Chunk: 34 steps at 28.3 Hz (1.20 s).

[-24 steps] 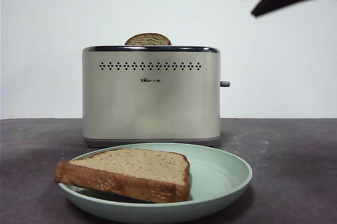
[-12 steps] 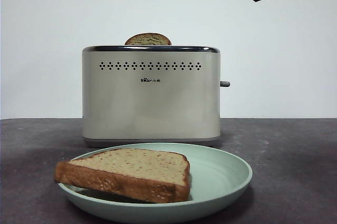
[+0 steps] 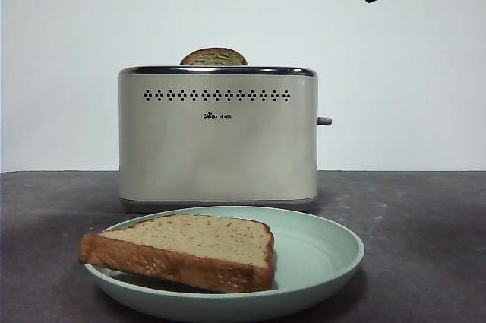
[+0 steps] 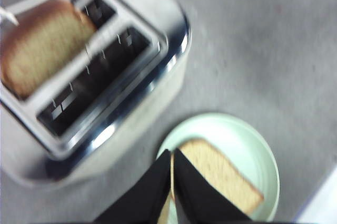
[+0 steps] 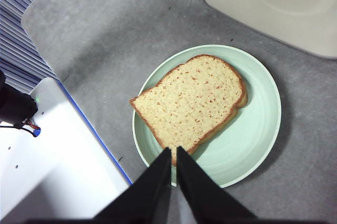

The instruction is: Take the bread from the toaster,put the bread on the plate,put the plate on the table

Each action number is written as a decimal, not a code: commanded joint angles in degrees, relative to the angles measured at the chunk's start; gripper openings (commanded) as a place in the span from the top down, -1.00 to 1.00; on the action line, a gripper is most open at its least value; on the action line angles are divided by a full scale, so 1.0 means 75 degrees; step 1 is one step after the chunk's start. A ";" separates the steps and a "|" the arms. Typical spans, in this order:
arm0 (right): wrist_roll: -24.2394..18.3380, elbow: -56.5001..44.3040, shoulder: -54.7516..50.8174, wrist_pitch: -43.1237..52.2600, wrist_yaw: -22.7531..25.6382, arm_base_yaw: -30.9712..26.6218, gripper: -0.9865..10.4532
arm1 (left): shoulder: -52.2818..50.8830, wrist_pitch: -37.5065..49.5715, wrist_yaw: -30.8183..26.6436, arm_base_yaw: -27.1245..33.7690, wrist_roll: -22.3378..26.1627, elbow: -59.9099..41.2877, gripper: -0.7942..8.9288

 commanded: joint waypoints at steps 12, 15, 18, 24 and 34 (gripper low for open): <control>-0.0111 0.0079 0.0055 0.0061 0.0003 0.0047 0.82 | -0.3853 0.3628 0.1279 0.3599 0.0248 -0.2763 0.82; -0.0111 0.0079 0.0055 0.0061 0.0003 0.0047 0.82 | -0.4998 0.4319 0.1274 0.4261 0.0245 -0.4287 0.82; -0.0111 0.0079 0.0055 0.0061 0.0003 0.0047 0.82 | -0.6094 0.5129 0.1247 0.4800 0.0242 -0.5721 0.82; -0.0111 0.0079 0.0055 0.0061 0.0003 0.0047 0.82 | -0.8116 0.6939 0.1169 0.5514 -0.0009 -0.8472 0.82; -0.0111 0.0079 0.0052 0.0061 0.0006 0.0047 0.82 | -1.0054 0.7842 0.0906 0.5931 -0.0501 -1.1287 0.82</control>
